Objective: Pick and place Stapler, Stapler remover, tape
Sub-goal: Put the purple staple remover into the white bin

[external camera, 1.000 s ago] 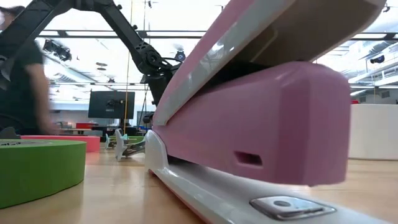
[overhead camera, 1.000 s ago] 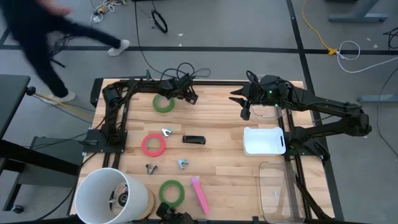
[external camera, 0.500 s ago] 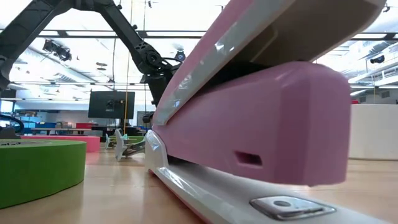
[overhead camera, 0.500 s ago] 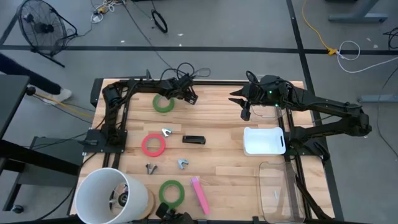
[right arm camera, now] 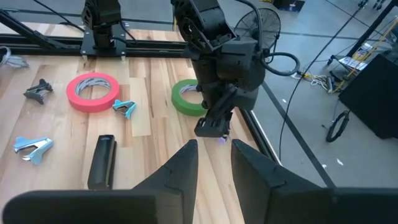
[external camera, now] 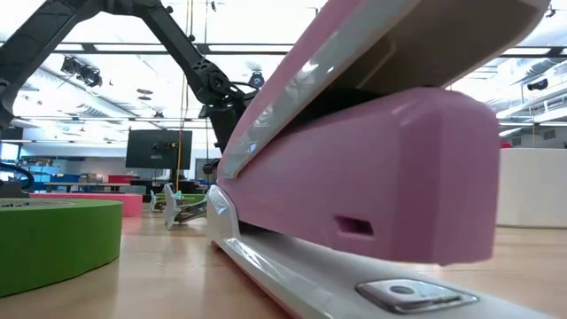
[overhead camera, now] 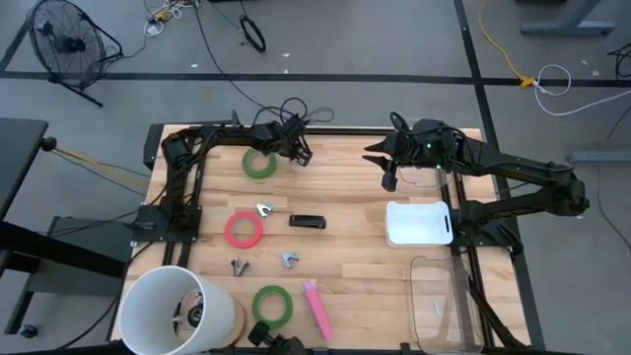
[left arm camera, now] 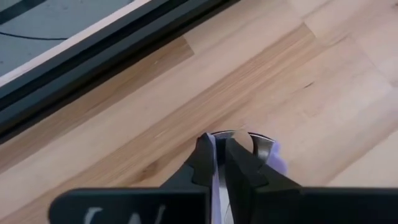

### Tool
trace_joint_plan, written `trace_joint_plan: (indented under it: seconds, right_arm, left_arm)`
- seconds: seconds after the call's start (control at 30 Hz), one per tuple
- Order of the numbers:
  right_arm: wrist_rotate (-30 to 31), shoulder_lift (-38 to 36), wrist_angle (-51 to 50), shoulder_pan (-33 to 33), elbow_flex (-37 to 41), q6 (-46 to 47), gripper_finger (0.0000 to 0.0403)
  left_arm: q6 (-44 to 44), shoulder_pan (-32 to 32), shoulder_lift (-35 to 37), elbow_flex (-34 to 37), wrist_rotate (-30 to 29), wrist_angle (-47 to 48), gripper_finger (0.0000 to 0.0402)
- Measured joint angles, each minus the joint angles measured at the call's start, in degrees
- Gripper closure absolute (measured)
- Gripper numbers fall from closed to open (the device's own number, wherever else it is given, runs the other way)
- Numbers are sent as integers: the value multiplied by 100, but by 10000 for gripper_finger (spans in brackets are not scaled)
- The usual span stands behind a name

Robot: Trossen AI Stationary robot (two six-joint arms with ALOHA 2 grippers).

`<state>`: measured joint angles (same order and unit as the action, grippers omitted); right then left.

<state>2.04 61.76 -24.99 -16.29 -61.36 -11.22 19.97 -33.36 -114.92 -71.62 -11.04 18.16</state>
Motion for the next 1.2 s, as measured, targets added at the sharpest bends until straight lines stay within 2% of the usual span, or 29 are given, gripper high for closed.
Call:
trace_joint_plan:
  seconds: [0.13, 0.47, 0.7, 0.9, 0.97, 1.07, 1.2]
  right_arm:
    - [1, 0, 0, 0, 0, 20, 305]
    - [3, 0, -152, -2, 0, 21, 305]
    - [-2, 11, -496, 0, 2, 273, 305]
    - [-31, 305, -545, 0, 2, 734, 303]
    - [-204, 501, -421, 0, 2, 745, 295]
    - [-675, 834, -14, 1, 4, 747, 278]
    - [-820, 1269, 569, 4, 4, 705, 248]
  left_arm:
    - [-169, 5, 54, -164, 117, 176, 400]
    - [-448, 178, 441, -371, 278, 754, 401]
    - [-745, 523, 1027, -375, 753, 790, 401]
    - [-1363, 1202, 1815, -377, 397, 352, 401]
    - [-1754, 1482, 2041, -384, 200, 131, 401]
    - [-2293, 1909, 2266, -390, -276, -194, 401]
    - [-2989, 2400, 2373, -390, -974, -275, 401]
